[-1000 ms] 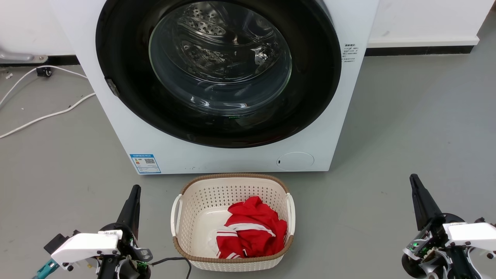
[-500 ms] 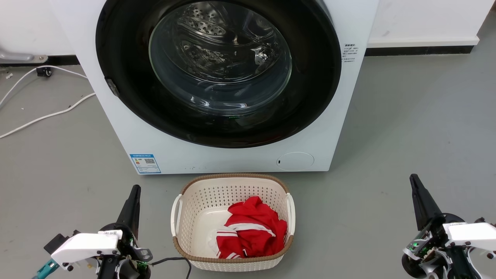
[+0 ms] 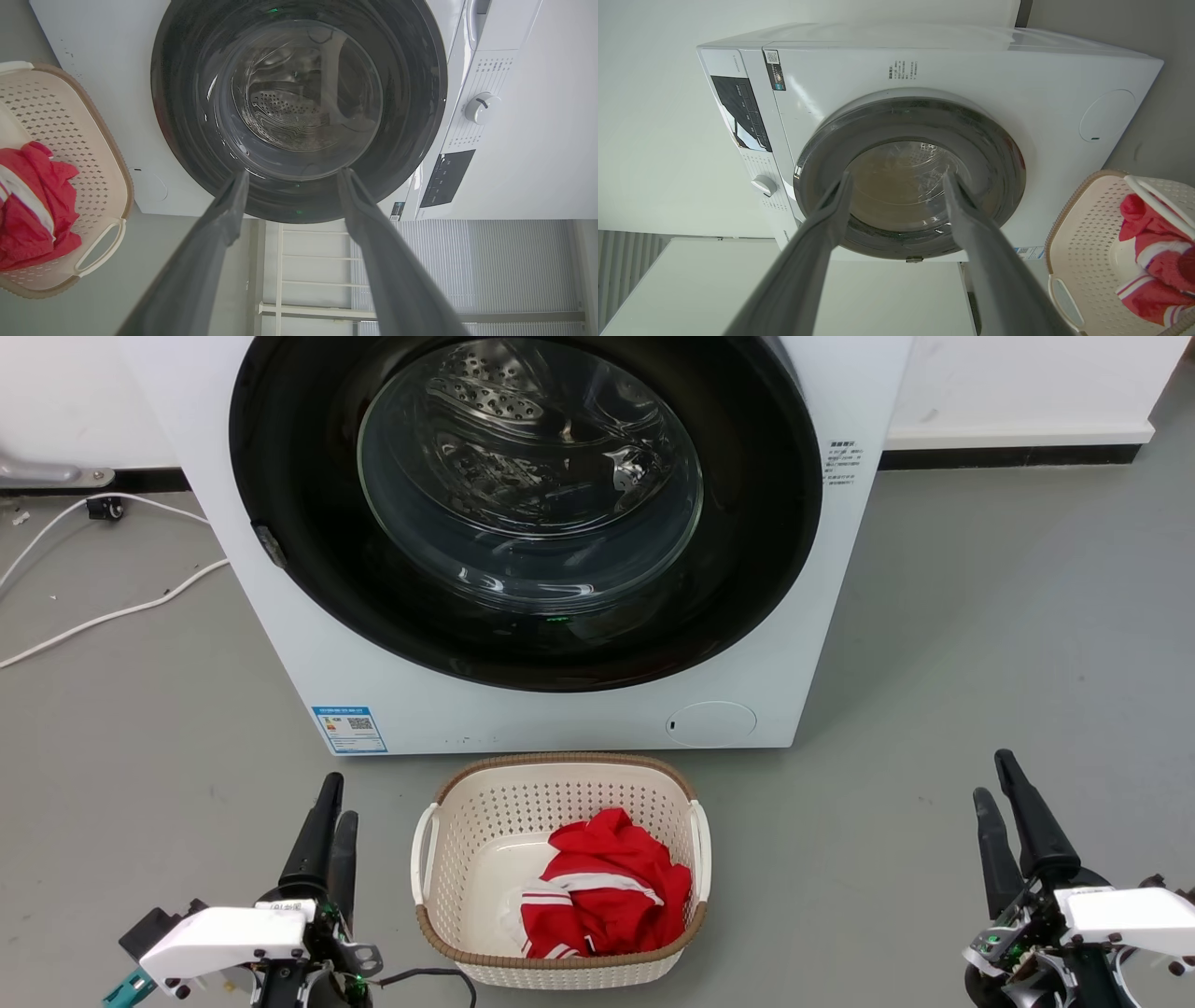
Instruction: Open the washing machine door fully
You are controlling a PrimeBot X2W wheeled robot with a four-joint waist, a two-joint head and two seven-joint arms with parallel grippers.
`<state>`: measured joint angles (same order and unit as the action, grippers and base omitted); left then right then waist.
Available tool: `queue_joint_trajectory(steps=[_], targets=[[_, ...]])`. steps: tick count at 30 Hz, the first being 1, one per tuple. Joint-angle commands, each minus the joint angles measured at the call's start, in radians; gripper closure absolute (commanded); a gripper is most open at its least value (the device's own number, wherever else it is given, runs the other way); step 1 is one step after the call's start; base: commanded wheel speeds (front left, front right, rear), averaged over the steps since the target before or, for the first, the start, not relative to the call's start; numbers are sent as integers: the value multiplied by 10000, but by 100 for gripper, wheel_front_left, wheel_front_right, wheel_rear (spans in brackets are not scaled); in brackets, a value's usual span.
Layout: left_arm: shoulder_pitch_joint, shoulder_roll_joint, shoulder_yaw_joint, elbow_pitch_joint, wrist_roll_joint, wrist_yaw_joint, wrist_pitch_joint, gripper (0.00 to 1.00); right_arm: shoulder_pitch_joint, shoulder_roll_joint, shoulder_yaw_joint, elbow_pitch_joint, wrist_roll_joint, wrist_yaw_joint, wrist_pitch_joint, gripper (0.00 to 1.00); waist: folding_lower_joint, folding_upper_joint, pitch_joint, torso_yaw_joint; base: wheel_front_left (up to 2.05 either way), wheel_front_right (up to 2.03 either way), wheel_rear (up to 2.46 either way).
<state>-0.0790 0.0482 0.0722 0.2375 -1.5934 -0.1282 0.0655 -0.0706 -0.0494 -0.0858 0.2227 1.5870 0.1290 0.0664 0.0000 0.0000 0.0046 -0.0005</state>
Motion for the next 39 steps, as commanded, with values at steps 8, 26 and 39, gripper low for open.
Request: queue_joint_trajectory(steps=[8, 26, 39], targets=[[-146, 35, -23, -727, 1390, -13, -448, 0, 39, -31, 168, -582, -1263, 6, -441, 0, 0, 0, 20, -1, 0, 0, 0], [82, 35, -6, -1629, 5669, 16, -1157, 0, 323, -28, 283, -1693, -6504, 11, -1157, 0, 0, 0, 21, 32, 0, 0, 0], [252, 35, -201, -1754, 8206, 241, -1597, 0, 574, -27, 395, -1756, -9225, 14, -1561, 0, 0, 0, 2, 9, 0, 0, 0]])
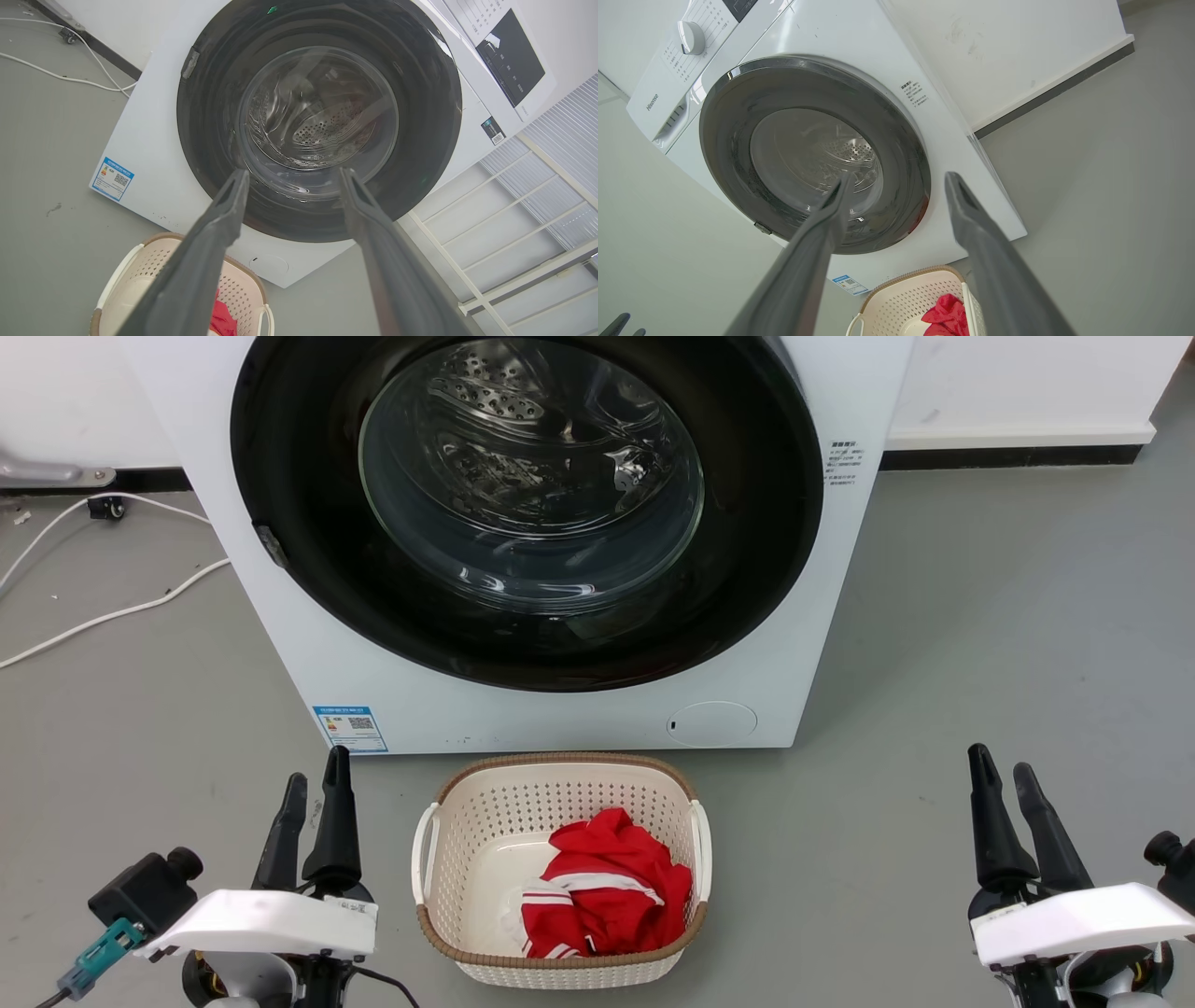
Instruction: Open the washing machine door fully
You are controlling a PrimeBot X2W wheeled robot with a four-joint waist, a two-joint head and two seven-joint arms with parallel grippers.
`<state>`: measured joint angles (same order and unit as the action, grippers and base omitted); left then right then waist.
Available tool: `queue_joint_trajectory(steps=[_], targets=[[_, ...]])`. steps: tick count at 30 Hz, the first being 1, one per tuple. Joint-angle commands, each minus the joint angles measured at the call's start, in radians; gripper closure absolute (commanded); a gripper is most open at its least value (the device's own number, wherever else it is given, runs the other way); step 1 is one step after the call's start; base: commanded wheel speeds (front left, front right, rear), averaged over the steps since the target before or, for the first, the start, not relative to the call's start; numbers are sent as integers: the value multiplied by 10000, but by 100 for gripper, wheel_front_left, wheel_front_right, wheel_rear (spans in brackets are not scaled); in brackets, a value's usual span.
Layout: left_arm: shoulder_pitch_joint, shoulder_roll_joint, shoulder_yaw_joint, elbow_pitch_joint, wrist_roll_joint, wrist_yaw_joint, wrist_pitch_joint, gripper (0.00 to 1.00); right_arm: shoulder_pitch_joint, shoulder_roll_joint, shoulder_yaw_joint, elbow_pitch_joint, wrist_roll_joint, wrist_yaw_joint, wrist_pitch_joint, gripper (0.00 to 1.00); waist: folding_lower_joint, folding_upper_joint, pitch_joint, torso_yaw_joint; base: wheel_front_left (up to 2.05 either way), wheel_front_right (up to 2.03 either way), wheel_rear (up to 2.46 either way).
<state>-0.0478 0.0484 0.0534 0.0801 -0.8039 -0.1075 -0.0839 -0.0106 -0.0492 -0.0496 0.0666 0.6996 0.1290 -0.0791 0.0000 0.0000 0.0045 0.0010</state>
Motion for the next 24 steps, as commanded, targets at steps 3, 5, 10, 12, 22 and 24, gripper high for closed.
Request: queue_joint_trajectory(steps=[3, 5, 10, 12, 22, 24], targets=[[-43, 33, -21, -207, 832, 92, -198, 0, -23, -28, 78, -256, -856, 14, -165, 0, 0, 0, 23, -17, 0, 0, 0], [-40, 33, -15, -229, 1151, 128, -251, 0, -34, -28, 109, -293, -1175, 15, -216, 0, 0, 0, 38, -24, 0, 0, 0], [-33, 55, -39, -260, 1920, 216, -397, 0, -43, -27, 173, -354, -1915, 15, -299, 0, 0, 0, 66, -26, 0, 0, 0], [-14, 78, -66, -264, 2208, 255, -456, 0, -32, -27, 189, -372, -2196, 16, -338, 0, 0, 0, 67, -24, 0, 0, 0], [28, 201, -154, -269, 3318, 396, -702, 0, 65, -26, 208, -427, -3308, 18, -381, 0, 0, 0, 50, 6, 0, 0, 0], [40, 235, -175, -268, 3553, 430, -744, 0, 69, -26, 202, -440, -3543, 18, -371, 0, 0, 0, 38, 10, 0, 0, 0]])
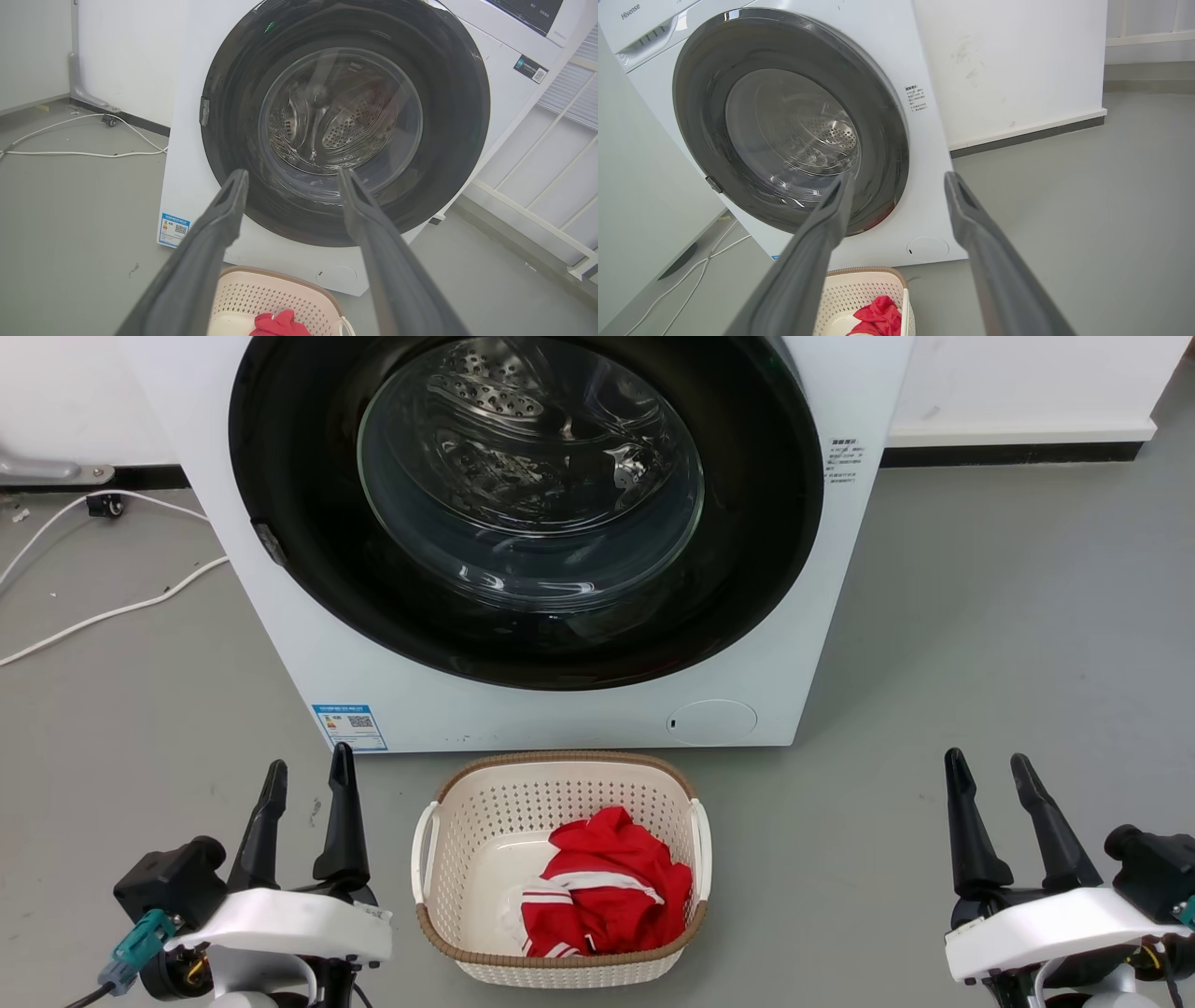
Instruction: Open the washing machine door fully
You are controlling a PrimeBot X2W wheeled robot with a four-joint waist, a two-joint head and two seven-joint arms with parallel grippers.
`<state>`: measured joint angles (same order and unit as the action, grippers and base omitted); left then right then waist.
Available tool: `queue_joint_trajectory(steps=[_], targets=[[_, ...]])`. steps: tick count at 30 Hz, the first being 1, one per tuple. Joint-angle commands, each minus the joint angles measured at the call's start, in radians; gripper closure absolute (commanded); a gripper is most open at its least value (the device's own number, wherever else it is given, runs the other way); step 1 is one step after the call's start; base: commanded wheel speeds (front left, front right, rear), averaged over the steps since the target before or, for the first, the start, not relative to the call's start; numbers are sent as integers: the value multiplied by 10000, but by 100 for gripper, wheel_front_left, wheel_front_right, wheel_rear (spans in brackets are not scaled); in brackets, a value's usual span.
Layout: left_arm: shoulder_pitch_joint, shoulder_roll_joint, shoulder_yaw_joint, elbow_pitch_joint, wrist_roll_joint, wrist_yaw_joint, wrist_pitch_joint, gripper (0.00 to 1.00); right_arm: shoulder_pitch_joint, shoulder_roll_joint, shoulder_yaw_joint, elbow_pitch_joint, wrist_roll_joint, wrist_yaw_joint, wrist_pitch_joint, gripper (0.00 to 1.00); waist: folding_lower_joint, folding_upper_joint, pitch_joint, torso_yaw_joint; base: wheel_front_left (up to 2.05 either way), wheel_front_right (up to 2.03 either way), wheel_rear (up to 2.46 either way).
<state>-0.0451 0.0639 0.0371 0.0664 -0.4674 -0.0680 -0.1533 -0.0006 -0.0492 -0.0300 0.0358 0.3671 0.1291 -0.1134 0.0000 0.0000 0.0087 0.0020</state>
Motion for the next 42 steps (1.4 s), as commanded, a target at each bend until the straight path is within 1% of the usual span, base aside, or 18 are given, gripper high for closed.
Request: queue_joint_trajectory(steps=[1, 13, 29, 42], targets=[[21, 89, -25, -140, 291, 46, -80, 0, -24, -25, 11, -148, -317, 17, -28, 0, 0, 0, -14, 3, 0, 0, 0], [82, 223, -206, -266, 1499, 200, -370, 0, 127, -24, 31, -336, -1463, 18, 72, 0, 0, 0, -37, 17, 0, 0, 0], [196, 311, -463, -472, 2893, 403, -719, 0, 250, -21, 78, -509, -2620, 12, 82, 0, 0, 0, -69, 43, 0, 0, 0], [281, 277, -539, -416, 3771, 486, -959, 0, 393, -19, 126, -522, -3249, 13, -20, 0, 0, 0, -85, 80, 0, 0, 0]])
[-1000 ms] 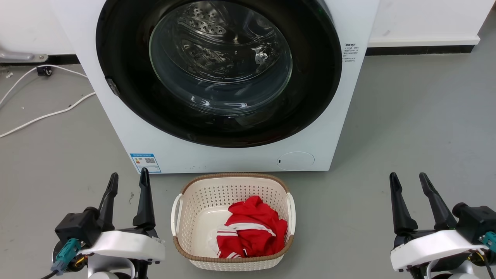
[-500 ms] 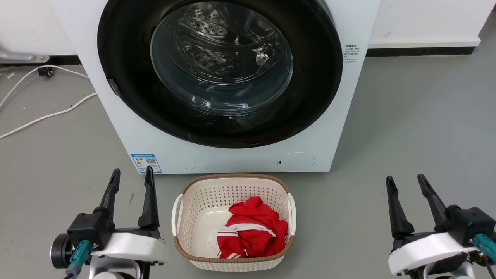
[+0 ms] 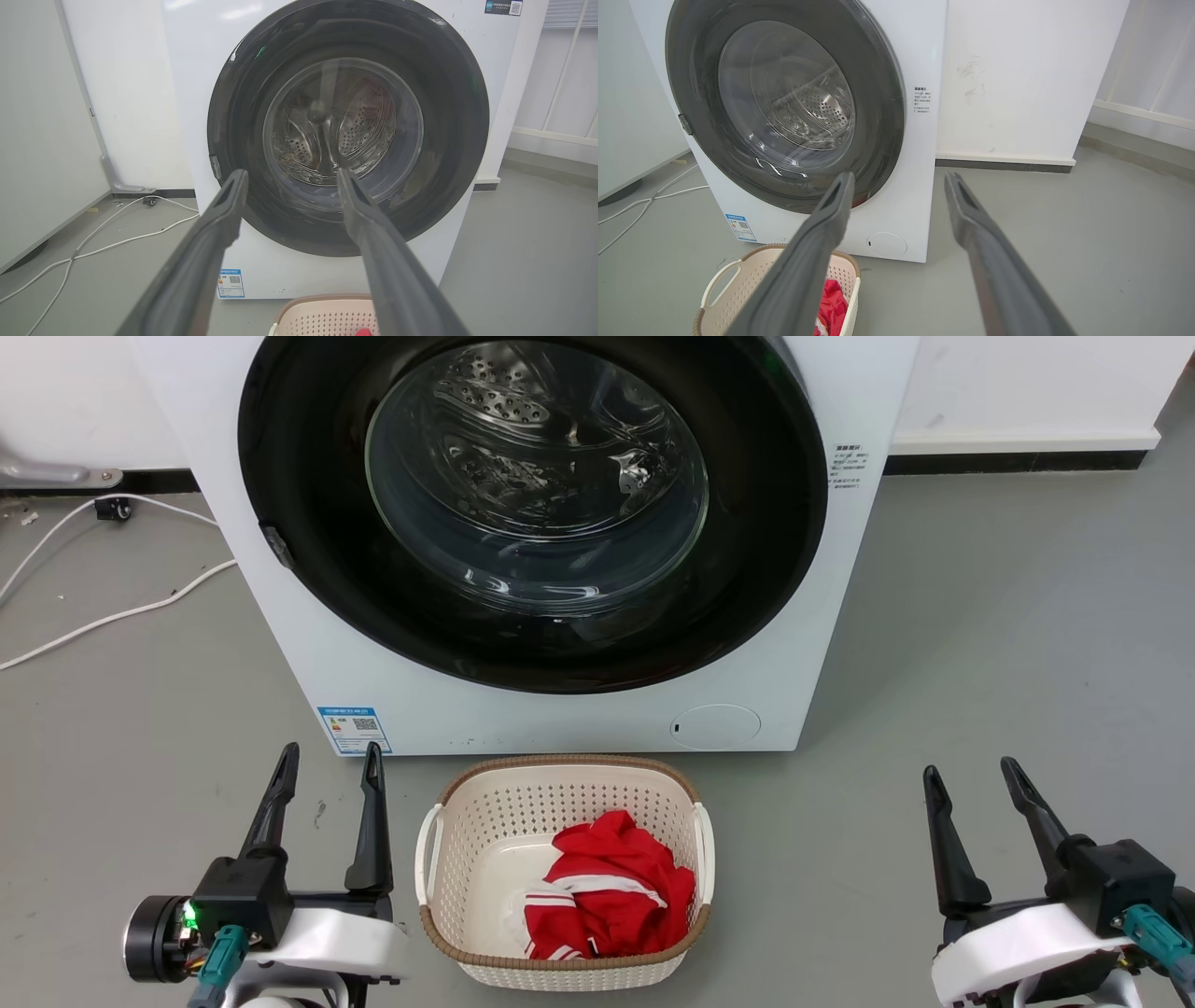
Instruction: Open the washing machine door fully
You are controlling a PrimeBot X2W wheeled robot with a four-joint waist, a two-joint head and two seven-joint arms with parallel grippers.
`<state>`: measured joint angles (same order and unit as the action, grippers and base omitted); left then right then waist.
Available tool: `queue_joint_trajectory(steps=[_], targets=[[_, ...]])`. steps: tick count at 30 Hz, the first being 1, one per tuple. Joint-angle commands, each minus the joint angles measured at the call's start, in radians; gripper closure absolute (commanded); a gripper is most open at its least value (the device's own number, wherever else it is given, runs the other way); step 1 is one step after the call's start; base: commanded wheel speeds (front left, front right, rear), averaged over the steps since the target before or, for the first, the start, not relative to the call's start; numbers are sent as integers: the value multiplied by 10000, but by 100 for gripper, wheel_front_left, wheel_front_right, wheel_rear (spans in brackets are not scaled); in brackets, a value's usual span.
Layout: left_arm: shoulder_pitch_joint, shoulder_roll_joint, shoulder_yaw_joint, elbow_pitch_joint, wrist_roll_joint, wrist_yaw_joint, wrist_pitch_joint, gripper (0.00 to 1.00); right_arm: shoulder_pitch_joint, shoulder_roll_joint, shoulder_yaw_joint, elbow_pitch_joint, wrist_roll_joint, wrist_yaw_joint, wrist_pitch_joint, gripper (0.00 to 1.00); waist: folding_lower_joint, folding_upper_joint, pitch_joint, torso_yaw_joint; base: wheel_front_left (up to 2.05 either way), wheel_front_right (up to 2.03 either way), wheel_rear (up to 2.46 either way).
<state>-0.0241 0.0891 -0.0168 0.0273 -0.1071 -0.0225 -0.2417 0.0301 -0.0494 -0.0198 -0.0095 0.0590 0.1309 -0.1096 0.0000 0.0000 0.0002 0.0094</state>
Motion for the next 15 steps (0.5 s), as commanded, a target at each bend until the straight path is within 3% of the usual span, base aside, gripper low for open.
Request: queue_joint_trajectory(steps=[1, 15], targets=[[78, 17, 9, -30, 216, 45, -95, 0, 90, -17, 30, -68, -228, -4, -65, 0, 0, 0, -3, 7, 0, 0, 0], [196, -110, 103, 24, 610, -36, -249, 0, 139, -14, 4, 19, -452, -3, -145, 0, 0, 0, -47, -4, 0, 0, 0]])
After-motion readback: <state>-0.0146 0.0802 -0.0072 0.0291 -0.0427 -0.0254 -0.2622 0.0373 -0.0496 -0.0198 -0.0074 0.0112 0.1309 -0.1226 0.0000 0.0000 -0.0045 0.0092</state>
